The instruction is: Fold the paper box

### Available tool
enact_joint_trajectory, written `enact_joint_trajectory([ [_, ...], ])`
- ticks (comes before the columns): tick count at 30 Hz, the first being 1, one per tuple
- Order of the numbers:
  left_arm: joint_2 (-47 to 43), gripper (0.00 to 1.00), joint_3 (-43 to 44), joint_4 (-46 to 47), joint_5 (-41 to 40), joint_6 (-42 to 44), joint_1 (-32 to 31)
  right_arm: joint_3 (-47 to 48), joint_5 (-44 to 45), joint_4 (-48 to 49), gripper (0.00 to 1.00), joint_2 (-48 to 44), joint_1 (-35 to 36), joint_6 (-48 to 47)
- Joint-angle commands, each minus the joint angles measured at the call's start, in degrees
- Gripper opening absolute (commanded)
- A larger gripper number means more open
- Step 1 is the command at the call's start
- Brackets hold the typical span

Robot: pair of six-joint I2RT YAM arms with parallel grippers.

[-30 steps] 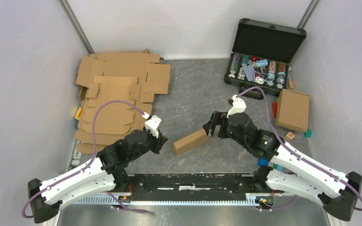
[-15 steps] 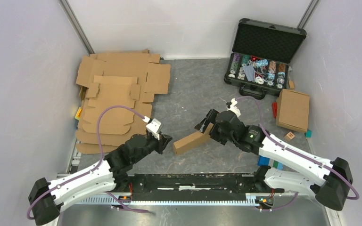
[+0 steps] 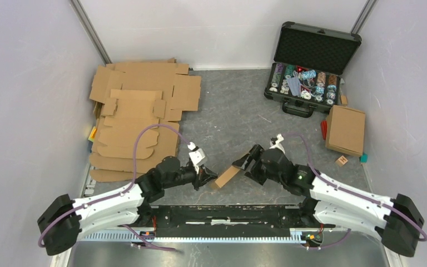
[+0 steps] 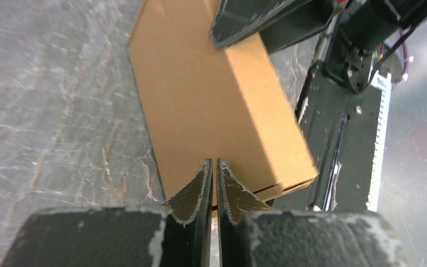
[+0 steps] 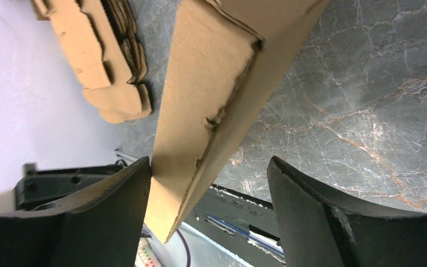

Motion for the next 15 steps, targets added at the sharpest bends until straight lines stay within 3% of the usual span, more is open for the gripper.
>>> enact_joint_trajectory([
  [1, 5.5, 0.11, 3.1, 2.8, 7.5, 2.6, 0.1, -10.0, 2.2, 1.6, 0.75, -5.6, 0.0, 2.9],
  [4, 7.1, 0.11, 4.0, 2.0, 7.8, 2.5, 0.1, -13.9, 3.3, 0.9, 0.67, -9.4, 0.0, 3.3],
  [8, 4.9, 0.11, 3.1, 1.1, 2.7, 2.2, 0.1, -16.8, 6.9, 0.4, 0.65, -13.9, 0.0, 0.5],
  [10, 3.5, 0.12, 3.0, -0.1, -0.5, 2.1, 0.2, -17.9, 8.8, 0.8, 0.68, -15.8, 0.0, -1.5],
  [13, 1.9, 0.12, 2.5, -2.1, -5.3, 1.1, 0.2, -19.2, 10.4, 1.0, 0.79, -18.1, -0.1, -2.7],
  [15, 0.9, 0.13, 1.8, -2.5, -7.6, 0.4, 0.3, -20.8, 10.4, 4.0, 0.81, -19.3, -0.1, -4.7],
])
